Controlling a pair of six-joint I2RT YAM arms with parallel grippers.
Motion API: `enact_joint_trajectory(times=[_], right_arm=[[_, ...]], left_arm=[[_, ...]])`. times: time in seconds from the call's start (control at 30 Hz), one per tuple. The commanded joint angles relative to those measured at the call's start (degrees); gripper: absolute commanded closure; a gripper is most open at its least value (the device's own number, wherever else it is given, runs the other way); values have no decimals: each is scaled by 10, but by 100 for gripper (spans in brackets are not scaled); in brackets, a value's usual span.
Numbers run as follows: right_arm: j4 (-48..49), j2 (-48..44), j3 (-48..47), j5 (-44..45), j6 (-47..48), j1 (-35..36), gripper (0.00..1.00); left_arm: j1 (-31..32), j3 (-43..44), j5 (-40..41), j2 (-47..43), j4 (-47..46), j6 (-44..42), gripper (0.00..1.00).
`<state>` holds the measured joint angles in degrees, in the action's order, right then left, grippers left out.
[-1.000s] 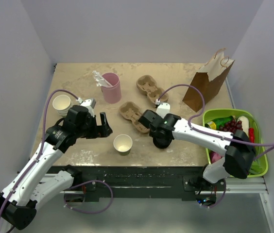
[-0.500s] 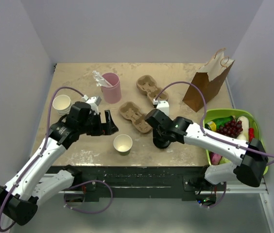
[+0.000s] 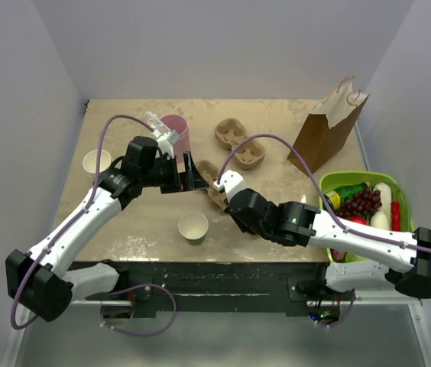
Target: Pack the takeout coffee
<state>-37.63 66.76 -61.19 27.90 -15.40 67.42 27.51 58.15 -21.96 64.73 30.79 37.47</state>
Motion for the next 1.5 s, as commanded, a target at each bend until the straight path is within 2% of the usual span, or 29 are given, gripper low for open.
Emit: enact_joint_trajectory(times=[0.0,0.17,0.5,0.7,0.8,0.87,0.97,1.0,1.1,1.13,1.17,1.2,1.23,1.4,1.47], right_arm=[[35,27,-37,37,95,27,100],[93,41,-49,33,128,39,100],[126,79,-78,9,184,46,100],[142,104,-96,13,201,46,100],[157,115,-104,15,205,46,100],[164,119,-113,14,208,46,100],[171,126,-120,7,213,46,100],[168,129,-121,1,212,46,100],[172,127,-118,-6,210,47,100],[175,123,-112,-6,211,47,100],[175,118,-109,-7,220,47,97],[178,114,-106,-8,225,47,74],[177,103,-104,-18,232,48,65],[165,58,-99,-21,273,54,45],[146,30,-94,-54,305,54,39]], left_arm=[[3,40,-86,41,-70,37,0],[2,48,-57,67,-49,48,0],[5,26,-90,89,-78,54,0],[14,-1,-100,86,-92,59,7],[18,-8,-107,87,-99,68,15],[18,-6,-101,86,-99,69,25],[19,-5,-98,87,-104,79,46],[19,-5,-97,87,-106,85,59],[19,-2,-94,87,-108,101,77],[18,-2,-93,87,-107,105,79],[18,-1,-90,85,-103,109,80],[18,-1,-89,84,-101,116,81],[19,0,-89,83,-98,117,81],[18,11,-100,85,-61,107,84],[18,20,-126,95,-41,100,84]])
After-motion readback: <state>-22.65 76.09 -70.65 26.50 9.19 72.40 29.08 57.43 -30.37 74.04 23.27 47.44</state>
